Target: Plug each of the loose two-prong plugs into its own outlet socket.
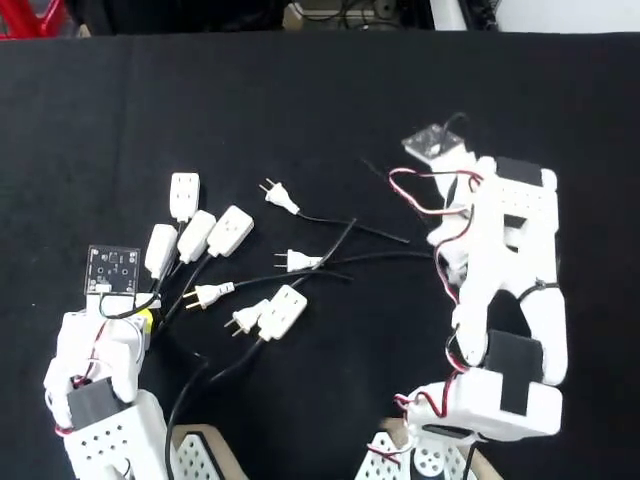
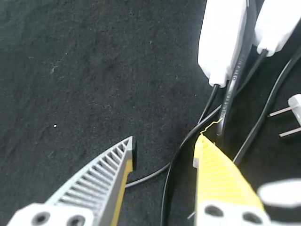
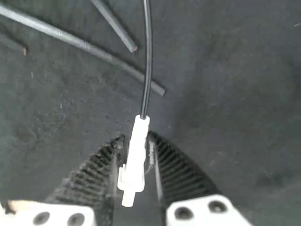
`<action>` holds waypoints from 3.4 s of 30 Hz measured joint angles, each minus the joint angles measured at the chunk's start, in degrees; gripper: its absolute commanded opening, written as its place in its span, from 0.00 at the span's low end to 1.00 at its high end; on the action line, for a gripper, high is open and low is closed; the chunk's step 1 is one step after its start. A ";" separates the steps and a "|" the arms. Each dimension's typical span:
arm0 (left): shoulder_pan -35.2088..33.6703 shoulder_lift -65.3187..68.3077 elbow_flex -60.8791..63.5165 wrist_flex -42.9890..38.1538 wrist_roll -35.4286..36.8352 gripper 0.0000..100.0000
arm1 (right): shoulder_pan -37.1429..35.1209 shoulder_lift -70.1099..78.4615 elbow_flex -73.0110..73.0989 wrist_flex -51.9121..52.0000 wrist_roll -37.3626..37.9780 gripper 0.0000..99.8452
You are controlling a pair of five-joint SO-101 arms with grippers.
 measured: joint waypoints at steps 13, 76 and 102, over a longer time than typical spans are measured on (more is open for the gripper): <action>0.00 0.00 0.00 0.00 0.00 0.21 | -2.73 9.85 -2.73 1.67 0.70 0.02; 0.00 0.00 0.00 0.00 0.00 0.21 | -8.70 26.81 -10.11 16.62 1.23 0.17; 0.00 0.00 0.00 0.00 0.00 0.21 | -15.74 18.55 -1.85 12.13 -16.70 0.10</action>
